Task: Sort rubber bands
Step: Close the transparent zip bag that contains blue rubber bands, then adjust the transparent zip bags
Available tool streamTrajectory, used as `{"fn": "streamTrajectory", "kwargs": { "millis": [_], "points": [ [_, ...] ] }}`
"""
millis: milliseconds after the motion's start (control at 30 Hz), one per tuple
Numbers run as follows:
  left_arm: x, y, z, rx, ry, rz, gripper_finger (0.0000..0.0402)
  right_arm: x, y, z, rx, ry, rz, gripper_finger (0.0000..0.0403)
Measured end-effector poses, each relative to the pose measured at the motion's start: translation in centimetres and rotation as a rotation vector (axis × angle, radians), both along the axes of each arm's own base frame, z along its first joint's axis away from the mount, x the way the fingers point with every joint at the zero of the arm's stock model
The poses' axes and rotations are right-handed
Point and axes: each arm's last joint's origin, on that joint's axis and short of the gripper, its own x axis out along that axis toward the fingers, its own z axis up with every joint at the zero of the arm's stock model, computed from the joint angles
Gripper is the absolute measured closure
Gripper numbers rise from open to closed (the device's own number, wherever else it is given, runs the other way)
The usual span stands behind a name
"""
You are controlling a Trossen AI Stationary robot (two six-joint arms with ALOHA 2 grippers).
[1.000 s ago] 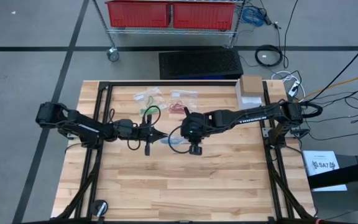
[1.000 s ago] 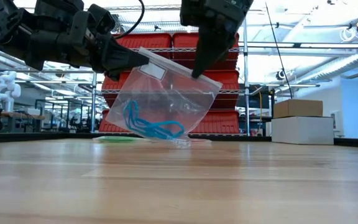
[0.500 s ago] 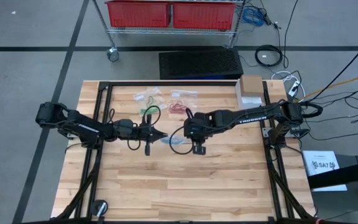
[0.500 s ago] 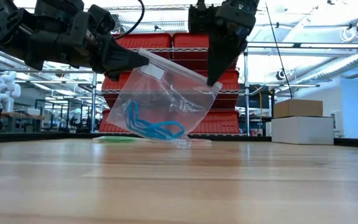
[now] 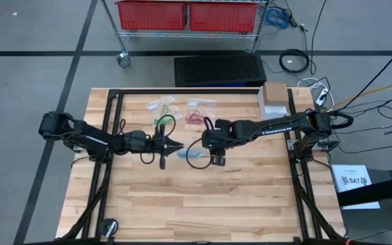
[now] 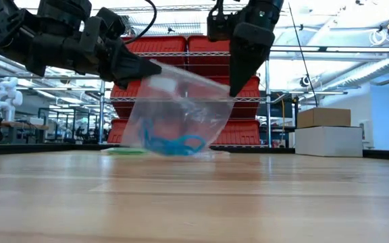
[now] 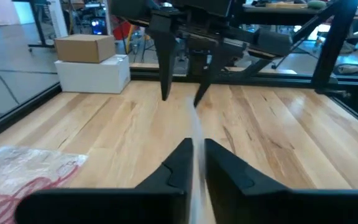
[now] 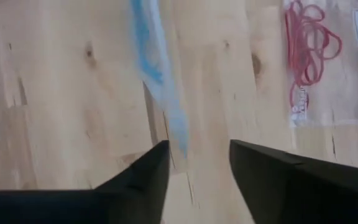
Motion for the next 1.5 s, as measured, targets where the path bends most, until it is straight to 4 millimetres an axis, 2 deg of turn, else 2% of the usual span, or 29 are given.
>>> {"fn": "streamTrajectory", "kwargs": {
  "millis": [167,333,500,700,833,967,1067,1133,1200,1300,1400,1500],
  "points": [
    [0.0,0.1,0.0,0.002,0.003,0.041,0.0319,-0.1,-0.1,0.0,-0.008,0.006,-0.005,0.0208],
    [-0.1,0.4,-0.1,0.016,0.006,0.143,0.0271,-0.3,-0.4,0.1,-0.008,0.024,-0.011,0.0178],
    [-0.2,1.1,-0.1,0.059,0.014,0.278,0.0247,-0.8,-1.2,0.9,-0.049,0.015,-0.037,0.0168],
    [-0.4,2.1,-0.8,0.11,0.1,0.399,0.0245,-1.1,-3.1,1.3,-0.085,0.012,-0.086,0.0174],
    [-1.0,3.2,-1.8,0.115,0.21,0.547,0.0246,-1.2,-4.8,-0.5,-0.079,0.005,-0.151,0.0205],
    [-1.7,4.2,-3.1,0.019,0.318,0.665,0.0267,-1.4,-6.7,-3.7,-0.071,-0.07,-0.226,0.0282],
    [-1.9,4.2,-3.6,-0.063,0.361,0.601,0.0297,-1.5,-7.7,-5.8,-0.058,-0.178,-0.243,0.036],
    [-1.6,3.7,-3.6,-0.073,0.368,0.477,0.0322,-1.7,-8.1,-6.9,-0.072,-0.22,-0.223,0.0391],
    [-1.5,3.2,-3.6,-0.035,0.384,0.388,0.0351,-1.8,-8.5,-7.4,-0.089,-0.254,-0.21,0.0391],
    [-1.3,2.9,-4.1,0.027,0.411,0.351,0.039,-2.0,-9.7,-7.5,-0.106,-0.281,-0.243,0.0394],
    [-0.7,3.0,-4.6,0.042,0.429,0.346,0.0393,-1.8,-11.1,-7.3,-0.116,-0.344,-0.307,0.0401],
    [0.8,3.1,-4.8,0.073,0.452,0.335,0.0392,-1.6,-12.5,-7.8,-0.094,-0.395,-0.384,0.0402]
  ]
}}
